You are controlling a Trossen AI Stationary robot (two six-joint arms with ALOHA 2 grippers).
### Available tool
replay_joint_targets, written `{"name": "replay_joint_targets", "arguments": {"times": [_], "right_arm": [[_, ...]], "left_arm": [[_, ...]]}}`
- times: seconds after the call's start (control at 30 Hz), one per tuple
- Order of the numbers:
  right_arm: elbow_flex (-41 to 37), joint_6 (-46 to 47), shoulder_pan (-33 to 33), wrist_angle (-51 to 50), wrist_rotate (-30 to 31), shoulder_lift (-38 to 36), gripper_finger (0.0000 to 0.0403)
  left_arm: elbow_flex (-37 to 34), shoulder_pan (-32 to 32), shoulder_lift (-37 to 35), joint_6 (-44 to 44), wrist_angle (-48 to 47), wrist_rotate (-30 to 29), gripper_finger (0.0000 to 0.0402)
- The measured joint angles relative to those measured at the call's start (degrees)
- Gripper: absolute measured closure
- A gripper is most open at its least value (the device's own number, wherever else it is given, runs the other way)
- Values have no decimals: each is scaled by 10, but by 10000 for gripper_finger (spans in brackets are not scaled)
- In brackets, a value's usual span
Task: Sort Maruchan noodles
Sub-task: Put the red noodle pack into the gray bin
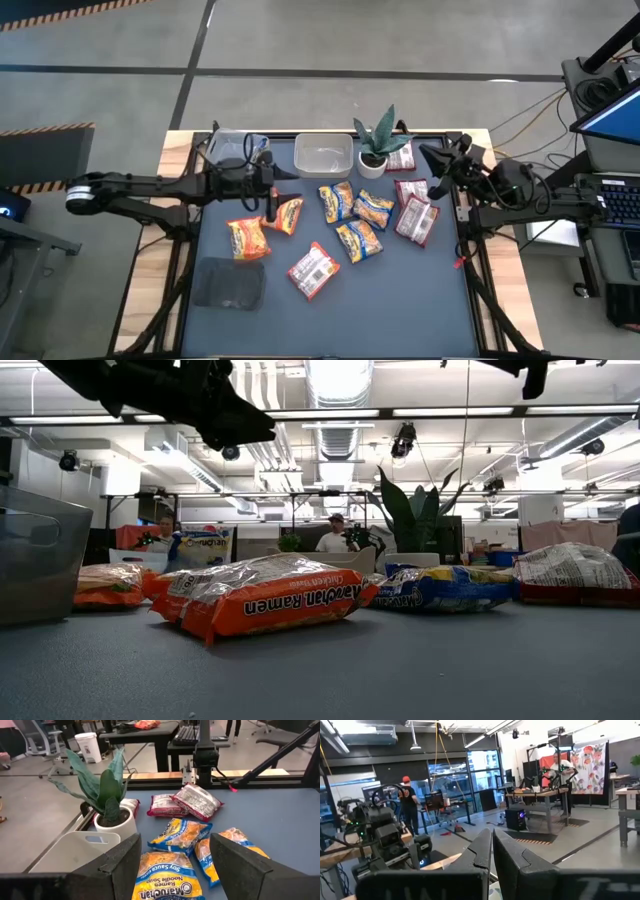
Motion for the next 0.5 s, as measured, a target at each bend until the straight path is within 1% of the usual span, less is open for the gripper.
{"name": "replay_joint_targets", "arguments": {"times": [0.1,0.17,0.2,0.23,0.3,0.37,0.43,0.5], "right_arm": [[0,6,0,-3,0,7,394],[0,42,0,-2,-3,17,394],[0,70,0,-4,-15,25,394],[0,99,0,-7,-38,35,394],[0,157,0,-17,-108,62,394],[0,236,1,-42,-169,94,394],[0,332,1,-97,-208,121,394],[0,413,0,-173,-228,141,394]], "left_arm": [[0,0,9,-2,1,0,184],[0,0,14,-5,1,0,184],[0,0,16,-6,3,0,184],[0,0,18,-6,4,0,184],[0,0,24,-10,5,0,184],[0,0,30,-17,7,0,184],[0,0,35,-20,10,0,184],[1,0,41,-29,10,0,184]]}}
